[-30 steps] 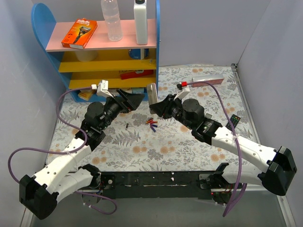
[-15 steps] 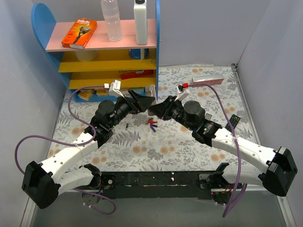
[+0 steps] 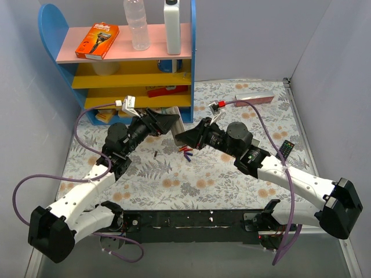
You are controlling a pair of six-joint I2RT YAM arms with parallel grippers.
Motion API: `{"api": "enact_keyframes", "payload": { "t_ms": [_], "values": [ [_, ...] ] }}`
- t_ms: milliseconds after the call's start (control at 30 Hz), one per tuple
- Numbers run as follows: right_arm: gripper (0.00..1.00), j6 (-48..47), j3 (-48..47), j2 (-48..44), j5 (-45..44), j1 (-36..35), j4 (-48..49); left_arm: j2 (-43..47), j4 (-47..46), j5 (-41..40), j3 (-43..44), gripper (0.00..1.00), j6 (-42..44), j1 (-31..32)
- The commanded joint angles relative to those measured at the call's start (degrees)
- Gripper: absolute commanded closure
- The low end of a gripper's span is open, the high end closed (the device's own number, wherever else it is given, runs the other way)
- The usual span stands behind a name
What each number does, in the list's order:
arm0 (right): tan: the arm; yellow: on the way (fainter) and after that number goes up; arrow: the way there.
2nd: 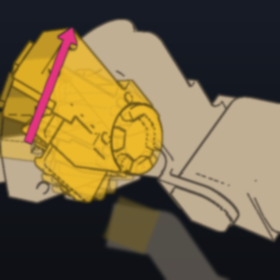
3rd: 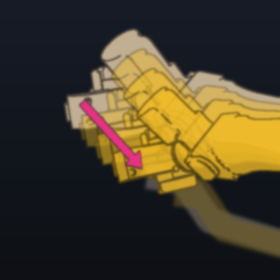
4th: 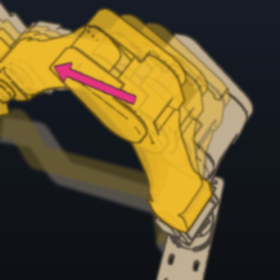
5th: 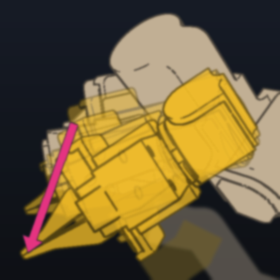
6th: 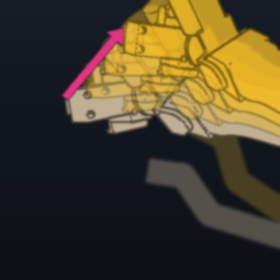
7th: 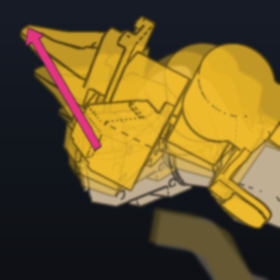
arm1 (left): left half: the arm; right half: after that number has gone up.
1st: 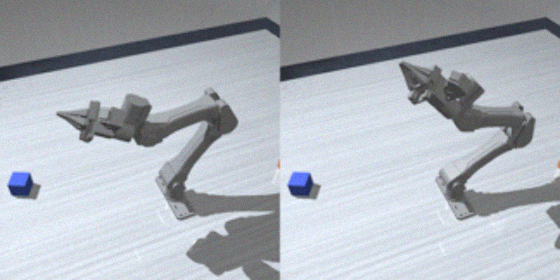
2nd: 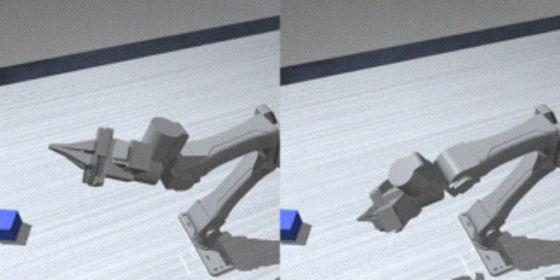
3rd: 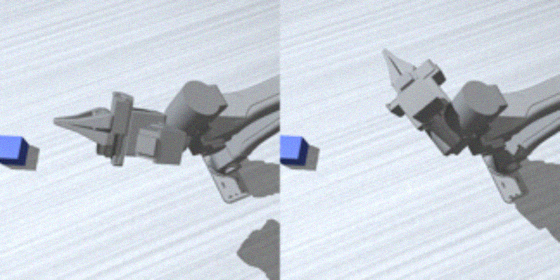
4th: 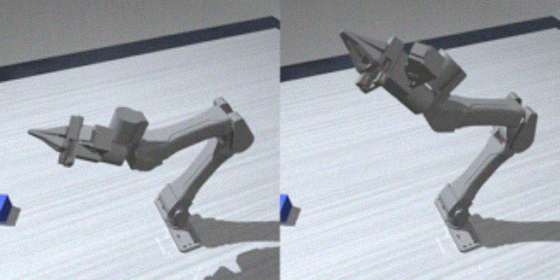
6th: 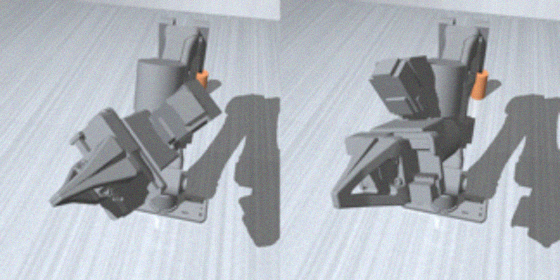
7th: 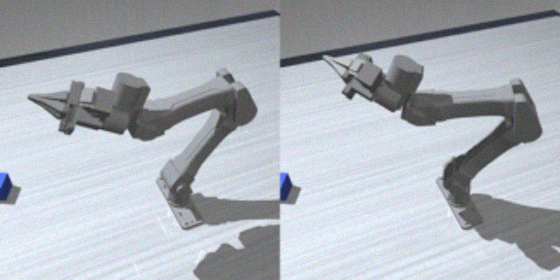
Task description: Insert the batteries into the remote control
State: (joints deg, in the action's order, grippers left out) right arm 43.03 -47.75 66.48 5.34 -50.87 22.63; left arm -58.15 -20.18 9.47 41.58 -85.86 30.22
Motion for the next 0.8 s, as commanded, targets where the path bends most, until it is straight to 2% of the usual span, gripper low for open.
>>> {"api": "enact_keyframes", "payload": {
  "t_ms": [0, 100, 233, 367, 500, 767],
  "values": [
    [0.99, -1.6, -1.3, 1.0, 9.7, 1.5, 7.9, 4.4, -8.9, 12.0, -4.6, 0.08, 0.7, -3.3],
    [0.99, -1.5, -1.7, 2.0, 14.2, 2.3, 8.8, 6.1, -12.8, 16.8, -6.3, 0.08, -0.3, -6.7],
    [0.99, 0.0, -1.0, 2.6, 18.7, 3.7, 12.9, 5.6, -18.3, 23.4, -7.3, 0.09, -2.9, -8.2],
    [0.99, 2.7, -0.2, 3.6, 25.9, 6.0, 17.3, 2.7, -31.0, 28.6, -10.0, 0.11, -10.3, -9.4],
    [0.99, 2.4, -0.4, 3.6, 28.6, 6.8, 17.6, -0.7, -39.3, 32.4, -10.5, 0.13, -15.6, -9.8],
    [0.99, 5.2, -0.2, 5.7, 35.4, 8.8, 20.8, -3.6, -46.7, 34.7, -9.2, 0.28, -20.5, -9.8]
  ]
}}
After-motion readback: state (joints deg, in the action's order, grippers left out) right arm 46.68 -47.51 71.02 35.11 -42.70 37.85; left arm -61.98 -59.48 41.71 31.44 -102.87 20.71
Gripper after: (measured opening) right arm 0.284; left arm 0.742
